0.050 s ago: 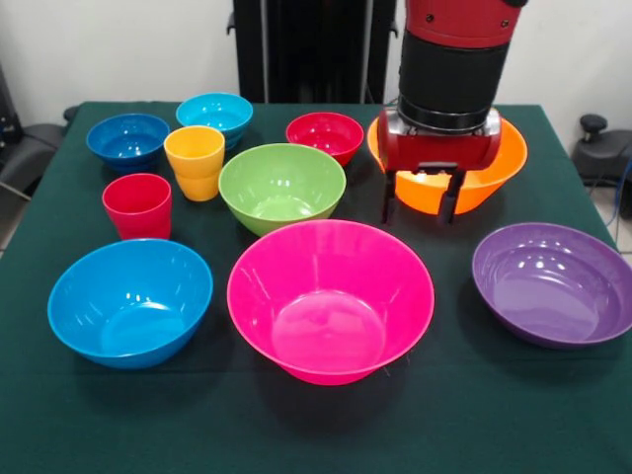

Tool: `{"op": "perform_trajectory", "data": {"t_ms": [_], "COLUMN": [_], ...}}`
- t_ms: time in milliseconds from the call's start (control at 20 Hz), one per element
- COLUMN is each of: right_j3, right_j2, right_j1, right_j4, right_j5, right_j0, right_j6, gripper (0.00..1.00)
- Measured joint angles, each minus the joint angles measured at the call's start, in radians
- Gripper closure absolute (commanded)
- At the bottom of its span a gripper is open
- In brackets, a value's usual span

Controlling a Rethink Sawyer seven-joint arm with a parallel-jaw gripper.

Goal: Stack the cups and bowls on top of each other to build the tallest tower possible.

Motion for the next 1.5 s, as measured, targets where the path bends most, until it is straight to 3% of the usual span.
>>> {"op": "perform_trajectory", "data": {"t_ms": [600,1500], "right_j3": [0.004,0.004], "right_j2": [0.008,0.010], "right_j1": [0.025,0.029], "right_j4": [-0.005,-0.005], "right_j5": [-0.092,-0.105], "right_j0": [-0.050,-0.026], "right_j6": [0.000,0.000], "gripper": [0.00,0.00]}}
